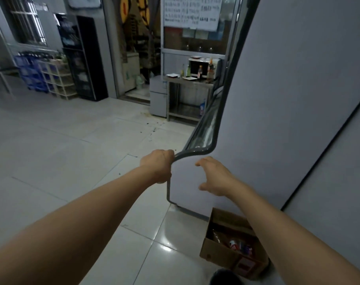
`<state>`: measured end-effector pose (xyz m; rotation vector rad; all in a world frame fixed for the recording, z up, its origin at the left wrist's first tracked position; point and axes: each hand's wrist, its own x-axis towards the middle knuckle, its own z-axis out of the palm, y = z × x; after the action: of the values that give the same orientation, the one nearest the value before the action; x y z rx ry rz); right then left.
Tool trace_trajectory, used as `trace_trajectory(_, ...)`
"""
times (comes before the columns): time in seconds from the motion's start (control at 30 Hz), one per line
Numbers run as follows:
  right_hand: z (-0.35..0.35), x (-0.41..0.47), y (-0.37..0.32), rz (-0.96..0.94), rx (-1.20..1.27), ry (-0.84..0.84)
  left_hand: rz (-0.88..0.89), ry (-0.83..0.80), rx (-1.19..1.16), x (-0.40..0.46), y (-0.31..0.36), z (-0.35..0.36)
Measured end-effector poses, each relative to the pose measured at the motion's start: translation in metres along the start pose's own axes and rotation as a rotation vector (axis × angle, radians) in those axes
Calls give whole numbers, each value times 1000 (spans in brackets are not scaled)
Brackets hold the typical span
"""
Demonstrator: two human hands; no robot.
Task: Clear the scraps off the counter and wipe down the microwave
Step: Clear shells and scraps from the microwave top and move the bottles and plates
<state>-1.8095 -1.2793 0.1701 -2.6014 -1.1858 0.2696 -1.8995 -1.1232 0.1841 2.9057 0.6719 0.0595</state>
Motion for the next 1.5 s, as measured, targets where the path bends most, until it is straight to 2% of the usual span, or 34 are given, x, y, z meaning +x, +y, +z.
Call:
trace_trajectory(0.33,10,92,-123,-66,-109,64,-7,44,-3,38,-156,-44)
trace_trajectory(0.77,30,231,-256,-53,-73,54,-12,43,-16,105,-324,-89)
trace_trajectory(1.03,41,341,-271,-98,-66,59,-30,38,-19,185,-377,-86)
trace_trajectory(1.5,12,581,-240,-62,-63,22,-16,11,-18,419,-430,-104)
